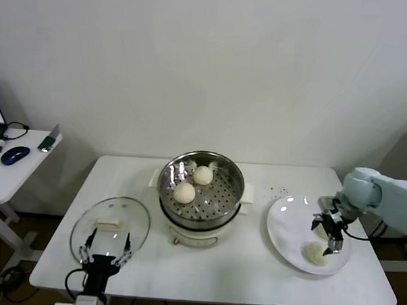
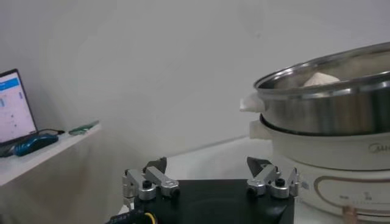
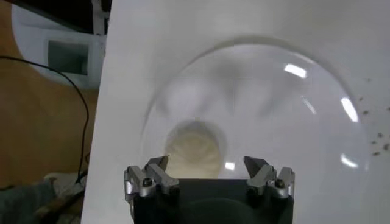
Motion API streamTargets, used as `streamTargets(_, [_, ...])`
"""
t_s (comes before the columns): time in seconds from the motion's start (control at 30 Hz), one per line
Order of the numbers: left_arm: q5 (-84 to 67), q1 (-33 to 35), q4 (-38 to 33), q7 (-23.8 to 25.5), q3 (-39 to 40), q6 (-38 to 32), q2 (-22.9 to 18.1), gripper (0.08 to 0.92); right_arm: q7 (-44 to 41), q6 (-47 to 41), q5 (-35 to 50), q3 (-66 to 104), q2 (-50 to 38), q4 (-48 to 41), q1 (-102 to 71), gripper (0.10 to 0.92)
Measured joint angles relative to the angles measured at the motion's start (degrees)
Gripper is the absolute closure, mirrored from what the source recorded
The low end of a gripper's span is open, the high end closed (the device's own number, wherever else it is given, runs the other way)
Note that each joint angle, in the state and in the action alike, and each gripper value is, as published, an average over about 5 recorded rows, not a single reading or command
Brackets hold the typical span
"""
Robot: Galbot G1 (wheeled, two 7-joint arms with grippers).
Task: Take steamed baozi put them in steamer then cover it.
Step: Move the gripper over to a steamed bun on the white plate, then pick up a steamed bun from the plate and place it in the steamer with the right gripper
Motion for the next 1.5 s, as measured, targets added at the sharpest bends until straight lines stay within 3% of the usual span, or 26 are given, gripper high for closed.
streamTargets(0.57, [0.44,0.1,0.82,-0.57,-0.24,0.2,-0.55,0.177,0.31,0.77,-3.89,6.48,2.35,-4.4,-8.3,0.205])
streamTargets(0.93, [0.55,0.15,1.08,-0.68,-0.1,0.11,-0.57,0.177,-0.55,1.37,-4.49,7.0,3.33,-5.23,-8.46,0.369])
streamTargets(1.1, [0.55,0.46,1.09,-0.7,-0.18,-0.06,-0.57,0.177,-0.95,2.26,-4.73,6.24,3.88,-5.36,-7.15,0.388])
streamTargets(1.5, [1.16,1.14,0.64,-0.69,0.37,-0.19,-0.69,0.177,-4.45,15.3,-5.68,-2.68,11.33,-6.09,11.0,0.377])
